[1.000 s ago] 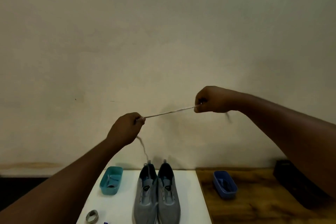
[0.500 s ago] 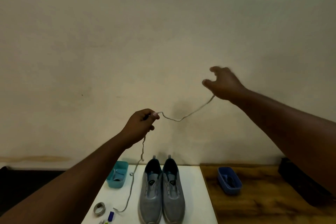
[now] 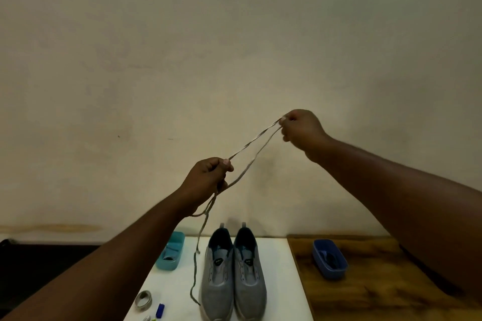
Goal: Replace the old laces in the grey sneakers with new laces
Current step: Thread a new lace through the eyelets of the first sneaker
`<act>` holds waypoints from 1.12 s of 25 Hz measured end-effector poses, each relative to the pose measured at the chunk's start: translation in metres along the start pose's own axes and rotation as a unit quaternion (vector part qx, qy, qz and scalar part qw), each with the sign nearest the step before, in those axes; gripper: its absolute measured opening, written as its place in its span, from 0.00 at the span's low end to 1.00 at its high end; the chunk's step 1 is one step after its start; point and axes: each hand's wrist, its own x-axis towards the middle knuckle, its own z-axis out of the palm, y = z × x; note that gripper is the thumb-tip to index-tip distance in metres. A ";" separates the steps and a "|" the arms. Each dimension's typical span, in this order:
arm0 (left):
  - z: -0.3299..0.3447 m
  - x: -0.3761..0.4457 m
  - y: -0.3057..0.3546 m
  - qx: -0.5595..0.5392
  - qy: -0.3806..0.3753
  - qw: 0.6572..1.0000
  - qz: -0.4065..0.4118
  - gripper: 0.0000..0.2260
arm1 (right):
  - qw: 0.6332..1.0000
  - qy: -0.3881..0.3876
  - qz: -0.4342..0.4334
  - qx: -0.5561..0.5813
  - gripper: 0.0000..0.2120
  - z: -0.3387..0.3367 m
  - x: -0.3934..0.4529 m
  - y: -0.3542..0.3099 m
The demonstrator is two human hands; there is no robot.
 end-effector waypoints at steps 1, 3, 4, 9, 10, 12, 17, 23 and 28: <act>-0.002 -0.003 -0.005 0.022 0.018 1.000 0.008 0.13 | 0.998 0.047 0.022 0.027 0.08 -0.008 0.010 0.001; -0.005 -0.007 -0.013 0.037 0.073 0.996 0.020 0.12 | 0.992 0.091 0.066 0.053 0.06 -0.019 0.024 0.006; -0.004 -0.008 -0.015 0.031 0.091 0.995 0.021 0.12 | 0.989 0.095 0.099 0.062 0.05 -0.023 0.028 0.010; -0.004 -0.006 -0.011 0.034 0.079 0.996 -0.021 0.15 | 0.978 0.110 0.174 0.041 0.06 -0.029 0.037 0.036; -0.005 -0.006 -0.011 0.042 0.075 0.996 -0.026 0.16 | 0.966 0.136 0.220 -0.026 0.06 -0.032 0.030 0.037; -0.008 -0.008 -0.015 0.049 0.067 0.996 -0.039 0.16 | 0.947 0.184 0.187 -0.183 0.09 -0.045 0.027 0.058; -0.017 -0.010 -0.037 -0.002 0.172 0.981 -0.095 0.15 | 0.886 0.228 0.297 0.275 0.10 -0.052 0.023 0.089; 0.001 -0.004 -0.042 -0.083 0.101 0.985 -0.115 0.10 | 0.969 0.019 0.239 0.058 0.09 0.011 -0.007 0.099; 0.021 0.000 -0.030 -0.069 -0.051 0.995 -0.054 0.10 | 0.939 -0.341 -0.003 0.045 0.17 0.074 -0.047 0.068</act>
